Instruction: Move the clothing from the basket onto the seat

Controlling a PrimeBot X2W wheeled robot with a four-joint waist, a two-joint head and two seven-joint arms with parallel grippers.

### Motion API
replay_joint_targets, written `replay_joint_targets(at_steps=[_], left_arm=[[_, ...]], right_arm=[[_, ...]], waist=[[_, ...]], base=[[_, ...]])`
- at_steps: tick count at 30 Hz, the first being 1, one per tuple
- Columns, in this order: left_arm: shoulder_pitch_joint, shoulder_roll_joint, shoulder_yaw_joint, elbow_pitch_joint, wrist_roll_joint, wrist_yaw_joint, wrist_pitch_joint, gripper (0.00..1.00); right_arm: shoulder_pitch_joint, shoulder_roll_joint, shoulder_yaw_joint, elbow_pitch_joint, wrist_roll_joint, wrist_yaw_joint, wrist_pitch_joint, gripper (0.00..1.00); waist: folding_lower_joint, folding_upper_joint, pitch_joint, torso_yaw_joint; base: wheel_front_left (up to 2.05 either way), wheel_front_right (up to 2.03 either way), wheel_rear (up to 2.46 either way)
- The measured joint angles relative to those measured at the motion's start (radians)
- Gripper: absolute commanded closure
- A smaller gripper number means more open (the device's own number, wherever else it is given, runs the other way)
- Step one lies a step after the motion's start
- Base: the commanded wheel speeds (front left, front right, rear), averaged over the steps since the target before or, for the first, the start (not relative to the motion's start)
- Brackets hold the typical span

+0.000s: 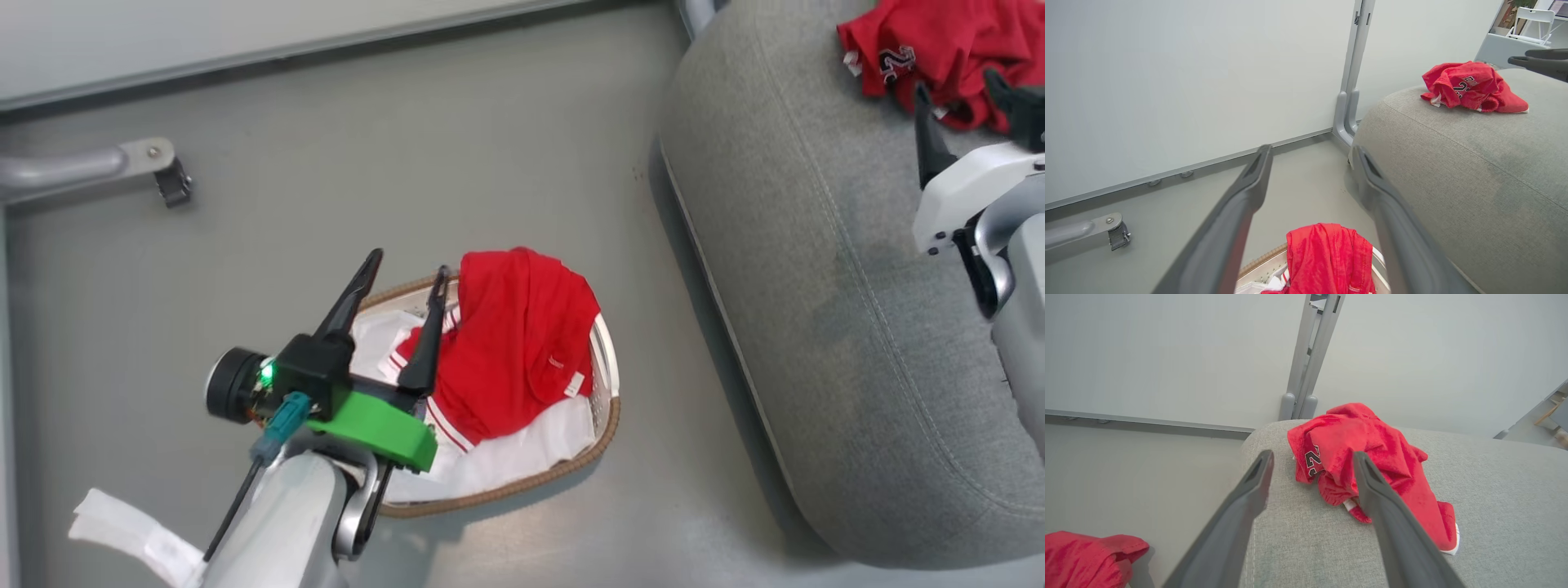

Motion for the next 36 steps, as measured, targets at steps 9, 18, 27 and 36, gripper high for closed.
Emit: replay_joint_targets(at_steps=[9, 18, 27, 36], left_arm=[[0.141, -0.025, 0.156, -0.031, -0.017, 0.027, 0.000, 0.00], [0.275, -0.056, 0.291, -0.062, -0.016, 0.035, 0.000, 0.00], [0.363, -0.082, 0.346, -0.092, 0.002, 0.014, 0.000, 0.00], [0.427, -0.096, 0.377, -0.114, -0.003, 0.011, 0.000, 0.00]], right_arm=[[0.170, 0.100, -0.020, -0.210, -0.020, 0.000, 0.000, 0.00], [0.396, 0.237, -0.107, -0.445, -0.110, 0.000, -0.002, 0.00], [0.593, 0.303, -0.122, -0.596, -0.164, 0.000, -0.002, 0.00], [0.687, 0.307, -0.100, -0.640, -0.082, 0.000, -0.002, 0.00]], waist=[[0.0000, 0.0000, -0.094, 0.053], [0.0000, 0.0000, -0.148, 0.114], [0.0000, 0.0000, -0.199, 0.151], [0.0000, -0.0001, -0.239, 0.164]], base=[[0.00, 0.00, 0.00], [0.00, 0.00, 0.00], [0.00, 0.00, 0.00], [0.00, 0.00, 0.00]])
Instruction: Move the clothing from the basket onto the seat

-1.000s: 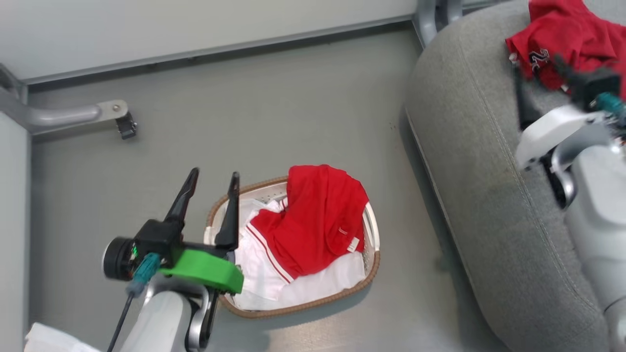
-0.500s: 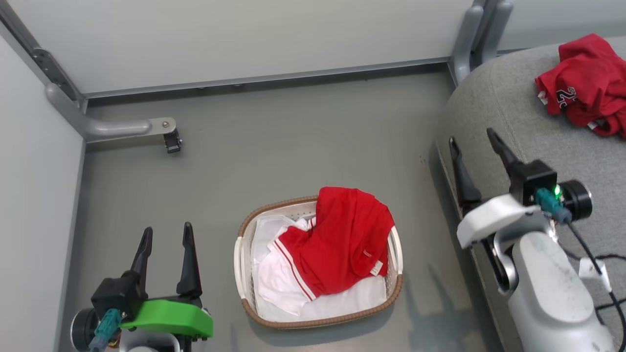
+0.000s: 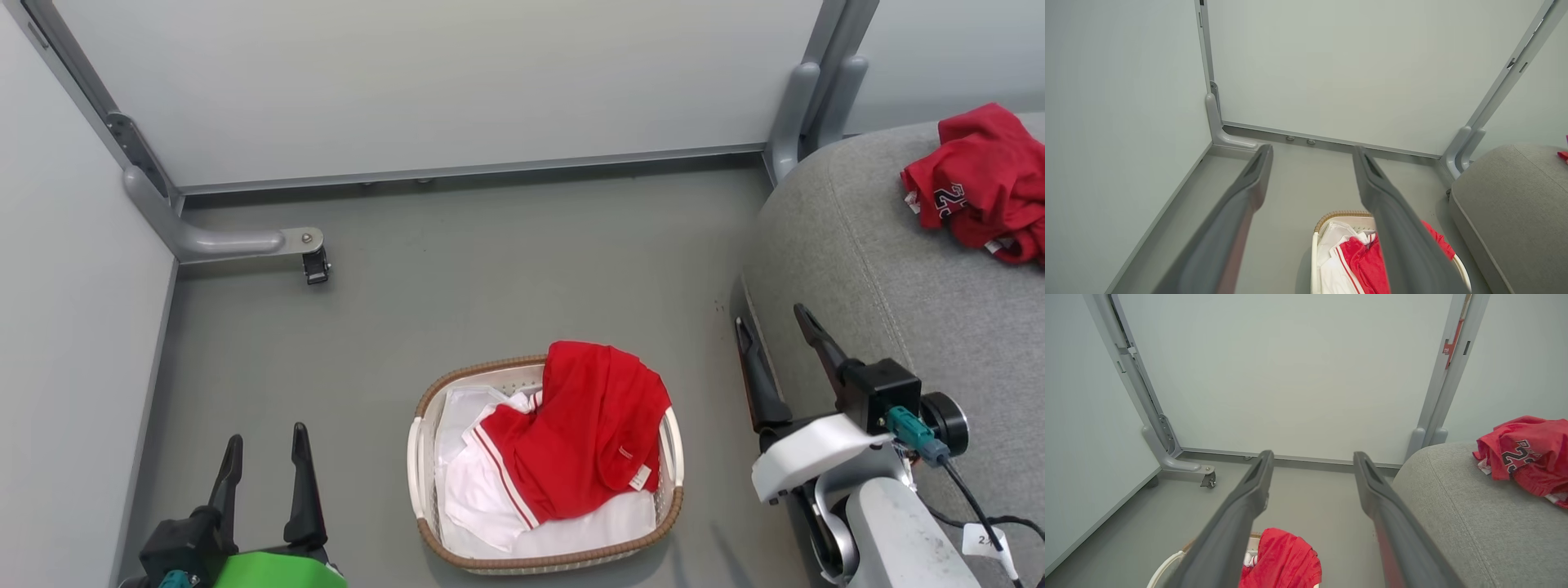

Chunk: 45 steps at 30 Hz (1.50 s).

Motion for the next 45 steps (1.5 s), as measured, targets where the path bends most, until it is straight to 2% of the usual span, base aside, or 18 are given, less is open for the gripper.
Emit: replay_joint_targets(at_steps=[34, 45], left_arm=[[0.011, -0.004, 0.010, 0.010, 0.012, -0.009, 0.000, 0.00], [-0.046, -0.005, -0.009, 0.021, 0.054, -0.026, 0.000, 0.00]], right_arm=[[0.035, 0.000, 0.022, 0.023, 0.019, 0.000, 0.000, 0.00], [0.004, 0.000, -0.040, -0.009, 0.009, 0.000, 0.000, 0.00]], waist=[[0.0000, 0.0000, -0.015, -0.004], [0.0000, 0.0000, 0.029, -0.012]], base=[[0.00, 0.00, 0.00], [0.00, 0.00, 0.00]])
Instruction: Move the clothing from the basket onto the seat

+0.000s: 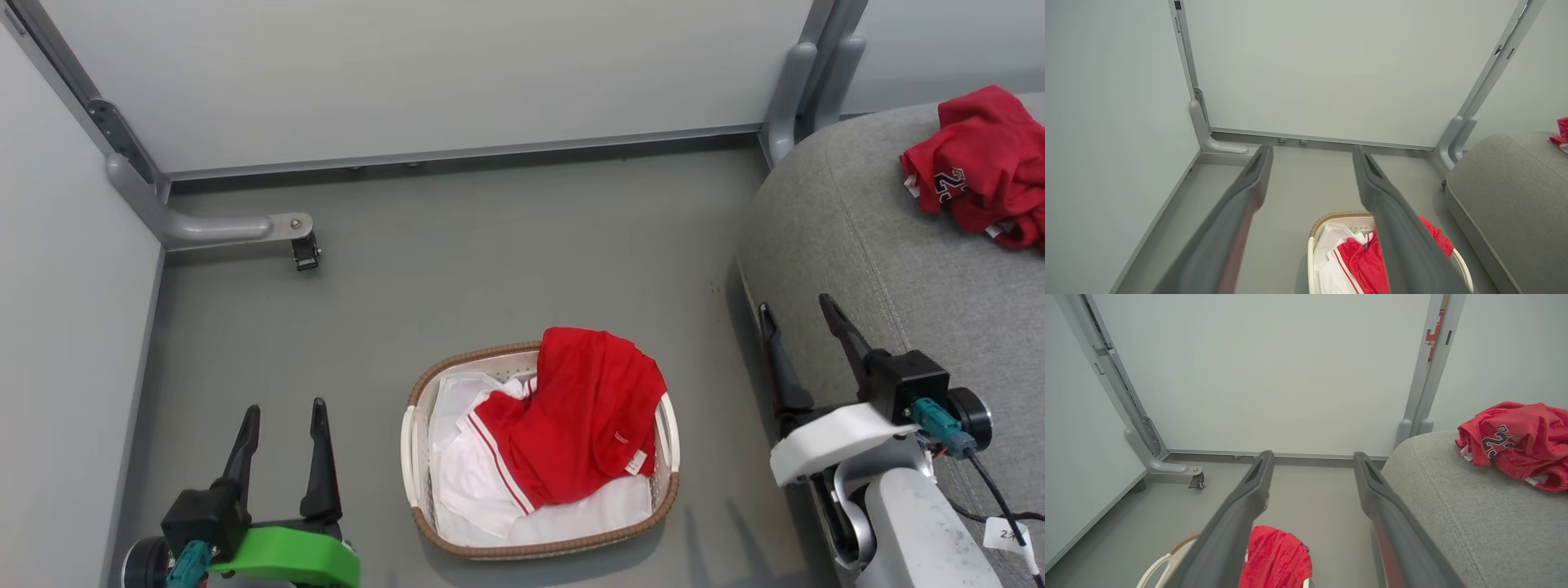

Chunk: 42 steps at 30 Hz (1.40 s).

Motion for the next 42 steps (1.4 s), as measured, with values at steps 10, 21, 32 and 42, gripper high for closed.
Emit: replay_joint_targets(at_steps=[10, 21, 32, 42], left_arm=[[-0.218, 0.011, -0.079, 0.079, 0.074, -0.031, 0.005, 0.00], [-0.537, 0.035, -0.216, 0.321, 0.154, -0.062, 0.082, 0.00], [-0.744, 0.035, -0.335, 0.632, 0.196, -0.072, 0.114, 0.00], [-0.901, 0.052, -0.369, 0.825, 0.210, -0.074, 0.118, 0.00]], right_arm=[[-0.100, 0.000, -0.090, -0.086, -0.053, 0.000, 0.000, 0.00], [-0.243, -0.001, -0.084, -0.185, -0.064, 0.000, 0.000, 0.00], [-0.320, -0.002, -0.019, -0.318, -0.034, 0.000, 0.000, 0.00], [-0.374, -0.002, 0.031, -0.378, 0.017, 0.000, 0.000, 0.00]], waist=[[0.0000, 0.0000, 0.126, -0.023], [0.0001, 0.0000, 0.349, -0.080], [0.0002, 0.0000, 0.568, -0.165], [0.0003, 0.0000, 0.727, -0.252]], base=[[0.00, 0.00, 0.00], [0.00, 0.00, 0.00], [0.00, 0.00, 0.00], [0.00, 0.00, 0.00]])
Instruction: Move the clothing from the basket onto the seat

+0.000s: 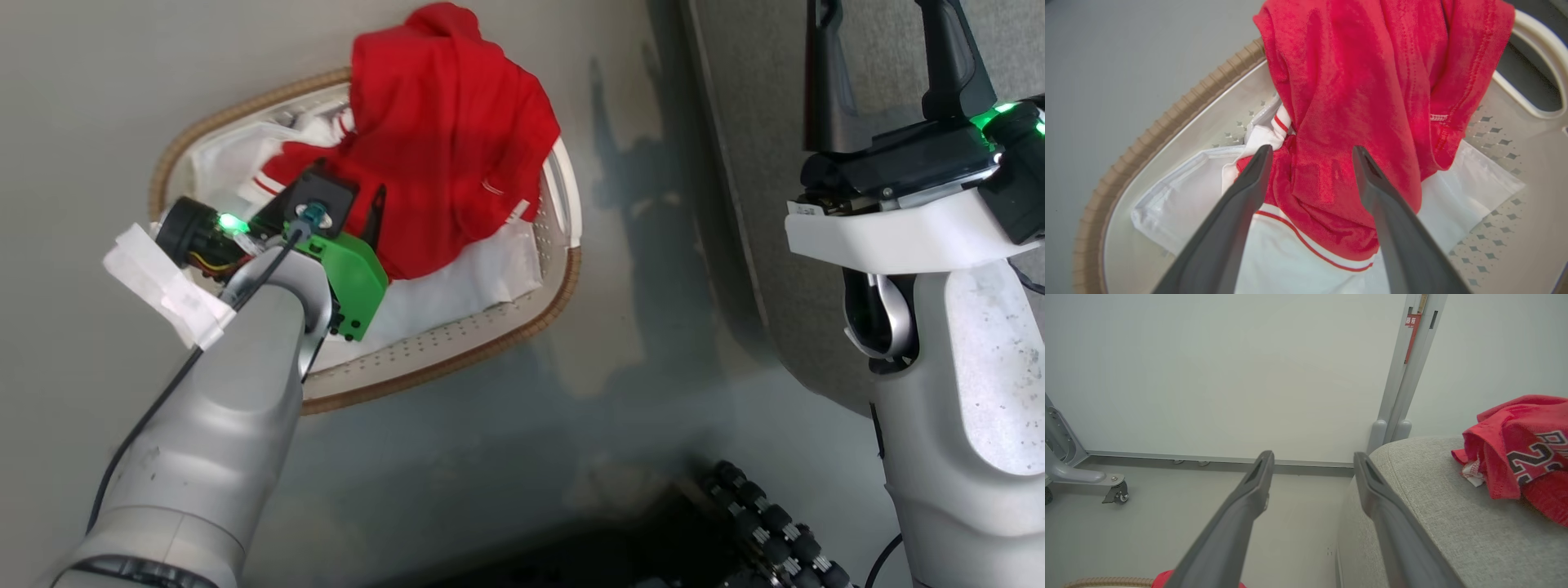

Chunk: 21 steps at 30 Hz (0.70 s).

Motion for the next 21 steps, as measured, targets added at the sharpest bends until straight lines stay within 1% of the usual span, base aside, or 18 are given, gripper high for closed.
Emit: replay_joint_targets(at_steps=[5, 11, 13, 21], left_arm=[[-0.066, -0.001, -0.007, 0.055, -0.004, 0.000, 0.000, 0.00], [-0.098, -0.016, -0.021, 0.103, -0.024, 0.000, 0.000, 0.00], [-0.104, -0.024, -0.022, 0.111, -0.041, 0.000, -0.009, 0.00], [-0.113, -0.043, -0.083, 0.129, -0.093, 0.000, -0.013, 0.00]], right_arm=[[-0.011, 0.000, 0.007, -0.016, 0.017, 0.000, 0.000, 0.00], [-0.018, 0.000, 0.013, -0.032, 0.029, 0.000, 0.000, 0.00], [-0.020, 0.000, 0.012, -0.036, 0.036, 0.000, 0.000, 0.00], [-0.032, 0.000, 0.021, -0.045, 0.048, 0.000, 0.000, 0.00]], waist=[[-0.0001, 0.0000, 0.062, -0.043], [-0.0001, 0.0000, 0.114, -0.085], [-0.0001, 0.0000, 0.126, -0.095], [-0.0001, 0.0000, 0.146, -0.118]], base=[[0.00, 0.00, 0.00], [0.00, 0.00, 0.00], [0.00, 0.00, 0.00], [0.00, 0.00, 0.00]])
